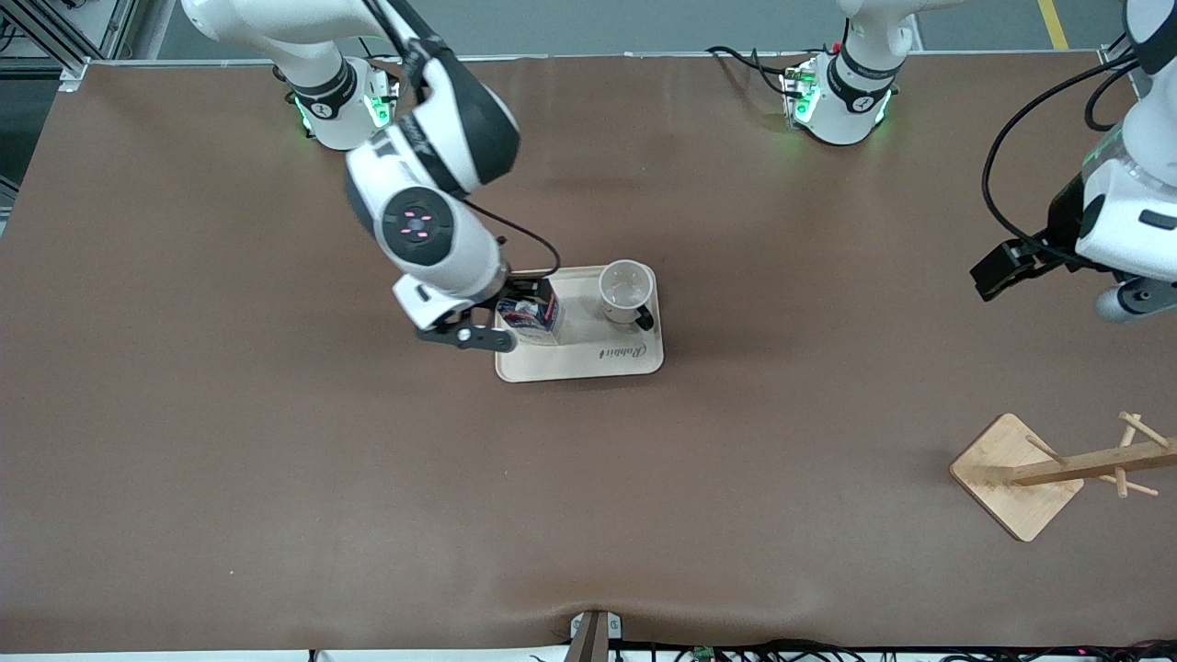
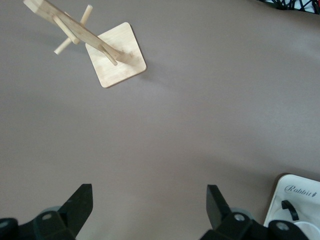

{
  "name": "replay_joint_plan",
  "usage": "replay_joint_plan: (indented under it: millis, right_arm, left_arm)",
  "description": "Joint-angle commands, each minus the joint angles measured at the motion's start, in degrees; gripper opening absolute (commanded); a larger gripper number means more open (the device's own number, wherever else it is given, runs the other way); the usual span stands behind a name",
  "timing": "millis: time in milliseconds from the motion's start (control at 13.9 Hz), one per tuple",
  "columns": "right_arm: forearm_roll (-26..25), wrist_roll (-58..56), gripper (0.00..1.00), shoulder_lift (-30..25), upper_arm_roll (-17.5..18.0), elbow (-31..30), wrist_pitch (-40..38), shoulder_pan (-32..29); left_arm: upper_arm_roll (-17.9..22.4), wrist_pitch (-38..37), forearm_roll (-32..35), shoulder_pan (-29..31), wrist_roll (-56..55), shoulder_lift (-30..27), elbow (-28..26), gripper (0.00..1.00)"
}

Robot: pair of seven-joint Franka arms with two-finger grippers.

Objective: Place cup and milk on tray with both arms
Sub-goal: 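Release the milk carton on the tray and withdraw the right gripper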

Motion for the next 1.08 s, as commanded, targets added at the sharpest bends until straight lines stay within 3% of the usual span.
replay_joint_plan:
  millis: [0, 144, 215, 431, 646, 862, 1005]
  right_arm:
    - [-0.14, -1.52, 1.0, 0.04, 0.54, 9.76, -10.33, -5.46]
    - [-0.14, -1.61, 1.0, -0.05, 0.45, 14.62, -15.19, -8.1]
    - [-0.22, -1.87, 1.0, -0.22, 0.36, 14.72, -15.81, -9.07]
    - [-2.24, -2.48, 1.0, -3.73, 0.36, 12.71, -15.9, -13.81]
    - [-2.51, -9.84, 1.0, -13.1, 0.28, -0.25, -10.49, -17.42]
    - [-4.79, -20.9, 1.0, -23.66, 0.28, -16.79, -0.73, -21.46]
    - [-4.88, -28.82, 1.0, -25.53, 0.28, -18.59, -0.78, -25.94]
  left_arm:
    - [-0.2, -0.29, 0.11, 1.85, 5.99, -2.72, -1.66, 1.0]
    - [-0.11, -1.08, -0.06, 2.82, 11.79, -3.69, -2.53, 1.0]
    - [1.98, -1.08, -0.59, 2.3, 14.6, -4.04, -2.98, 1.0]
    - [14.26, -0.99, -4.89, -5.93, 17.26, -6.76, -6.04, 1.0]
    - [20.0, 0.41, -5.69, -10.79, 17.8, -9.57, -10.52, 1.0]
    - [21.16, 2.78, -7.97, -10.97, 17.88, -12.65, -15.27, 1.0]
    - [21.24, 3.84, -7.98, -10.89, 17.88, -13.27, -16.42, 1.0]
